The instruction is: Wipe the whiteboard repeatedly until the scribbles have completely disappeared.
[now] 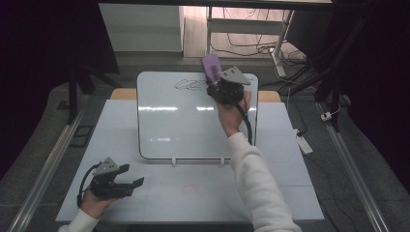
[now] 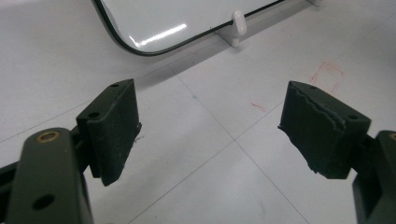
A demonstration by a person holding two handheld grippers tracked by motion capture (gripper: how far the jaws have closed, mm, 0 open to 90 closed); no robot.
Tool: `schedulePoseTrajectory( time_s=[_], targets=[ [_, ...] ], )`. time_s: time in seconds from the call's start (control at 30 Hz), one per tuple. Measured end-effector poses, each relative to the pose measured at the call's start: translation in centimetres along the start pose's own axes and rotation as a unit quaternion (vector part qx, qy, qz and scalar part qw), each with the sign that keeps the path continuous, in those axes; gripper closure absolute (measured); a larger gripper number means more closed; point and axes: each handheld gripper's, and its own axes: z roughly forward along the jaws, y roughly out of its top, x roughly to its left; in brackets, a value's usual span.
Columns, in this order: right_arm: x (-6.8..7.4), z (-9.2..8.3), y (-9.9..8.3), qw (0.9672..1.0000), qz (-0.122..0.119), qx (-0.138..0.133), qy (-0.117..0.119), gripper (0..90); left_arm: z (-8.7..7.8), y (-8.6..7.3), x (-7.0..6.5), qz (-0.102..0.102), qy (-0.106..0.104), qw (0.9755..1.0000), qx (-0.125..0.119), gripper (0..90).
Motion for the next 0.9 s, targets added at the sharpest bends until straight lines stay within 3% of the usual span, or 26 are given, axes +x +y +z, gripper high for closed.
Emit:
schedulePoseTrajectory(
  time_s=[0.3, 0.47, 0.53, 0.57, 0.7, 0.8, 0.9],
  targets=[
    [7.4, 3.6, 1.1, 0.9974, -0.019, -0.007, 0.07, 40.6, -0.1, -0.1, 0.1, -0.002, 0.001, 1.0, -0.002, 20.4],
    [9.7, 4.5, 1.2, 0.9944, -0.027, -0.008, 0.102, 40.6, -0.3, -0.2, 0.2, -0.004, 0.001, 1.0, -0.002, 20.4],
    [9.6, 4.4, 1.3, 0.9944, -0.036, -0.005, 0.1, 40.5, -0.3, -0.2, 0.2, -0.003, 0.001, 1.0, -0.002, 20.4],
    [9.3, 4.3, 1.3, 0.9945, -0.028, -0.004, 0.101, 40.6, -0.3, -0.2, 0.2, -0.004, 0.002, 1.0, -0.002, 20.4],
    [6.7, 3.5, 1.8, 0.9981, -0.018, -0.006, 0.059, 40.5, -0.3, -0.2, 0.2, -0.003, 0.003, 1.0, -0.002, 20.4],
    [5.0, 3.1, 2.0, 0.9989, -0.005, -0.012, 0.046, 40.6, -0.2, -0.2, 0.1, -0.003, 0.002, 1.0, -0.002, 20.4],
    [5.0, 3.2, 1.9, 0.9989, -0.003, -0.013, 0.044, 40.5, -0.2, -0.2, 0.1, -0.002, 0.003, 1.0, -0.001, 20.4]
  ],
)
